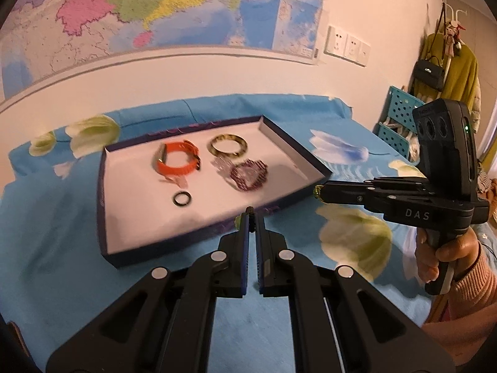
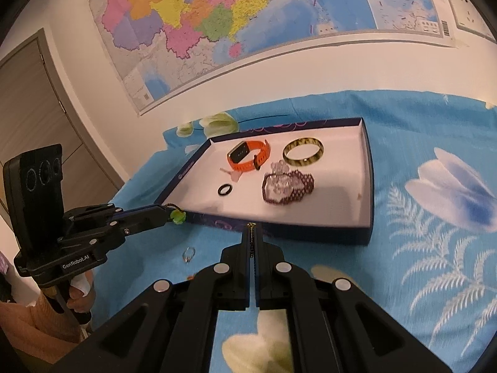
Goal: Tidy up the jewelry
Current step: 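Carry the black ring with the left tool while the right tool carries the gold ring into the box, then open both tools to drop both rings in the box, withdraw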
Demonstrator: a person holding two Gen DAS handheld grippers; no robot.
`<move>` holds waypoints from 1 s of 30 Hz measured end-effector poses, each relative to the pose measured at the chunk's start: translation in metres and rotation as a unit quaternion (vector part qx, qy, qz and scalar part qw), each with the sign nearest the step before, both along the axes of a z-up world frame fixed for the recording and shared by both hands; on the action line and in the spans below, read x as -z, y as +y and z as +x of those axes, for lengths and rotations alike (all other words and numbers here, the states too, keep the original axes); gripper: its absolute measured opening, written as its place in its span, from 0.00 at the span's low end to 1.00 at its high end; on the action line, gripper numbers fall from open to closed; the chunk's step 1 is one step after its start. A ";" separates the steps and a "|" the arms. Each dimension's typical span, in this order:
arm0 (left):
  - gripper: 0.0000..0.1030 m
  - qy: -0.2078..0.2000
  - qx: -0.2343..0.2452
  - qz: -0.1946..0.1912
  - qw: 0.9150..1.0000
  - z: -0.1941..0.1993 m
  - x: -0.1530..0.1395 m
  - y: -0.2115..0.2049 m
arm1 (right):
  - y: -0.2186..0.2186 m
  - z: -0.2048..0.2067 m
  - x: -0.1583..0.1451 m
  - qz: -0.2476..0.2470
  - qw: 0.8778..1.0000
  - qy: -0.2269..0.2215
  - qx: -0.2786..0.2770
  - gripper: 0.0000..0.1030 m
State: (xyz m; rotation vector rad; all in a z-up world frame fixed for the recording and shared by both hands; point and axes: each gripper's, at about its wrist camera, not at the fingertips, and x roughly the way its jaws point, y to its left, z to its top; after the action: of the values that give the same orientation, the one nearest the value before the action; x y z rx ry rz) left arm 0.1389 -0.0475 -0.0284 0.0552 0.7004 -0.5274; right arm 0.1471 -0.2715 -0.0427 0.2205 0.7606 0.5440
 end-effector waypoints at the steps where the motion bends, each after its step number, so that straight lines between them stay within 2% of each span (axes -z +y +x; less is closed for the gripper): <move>1: 0.04 -0.002 -0.001 0.001 1.000 0.003 -0.001 0.000 | 0.001 0.002 -0.001 -0.001 1.000 -0.001 0.000 0.01; 11: 0.04 -0.006 -0.015 0.011 1.000 0.028 -0.001 0.005 | 0.011 0.033 -0.005 -0.014 1.000 -0.001 -0.002 0.01; 30: 0.04 0.021 -0.030 0.022 0.999 0.062 0.020 0.008 | 0.027 0.071 0.019 -0.026 0.999 0.039 -0.004 0.01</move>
State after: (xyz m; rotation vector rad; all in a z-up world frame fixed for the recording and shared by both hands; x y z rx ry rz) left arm 0.2004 -0.0394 -0.0487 0.0642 0.7522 -0.4561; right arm 0.2185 -0.2446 -0.0613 0.1904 0.8503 0.5247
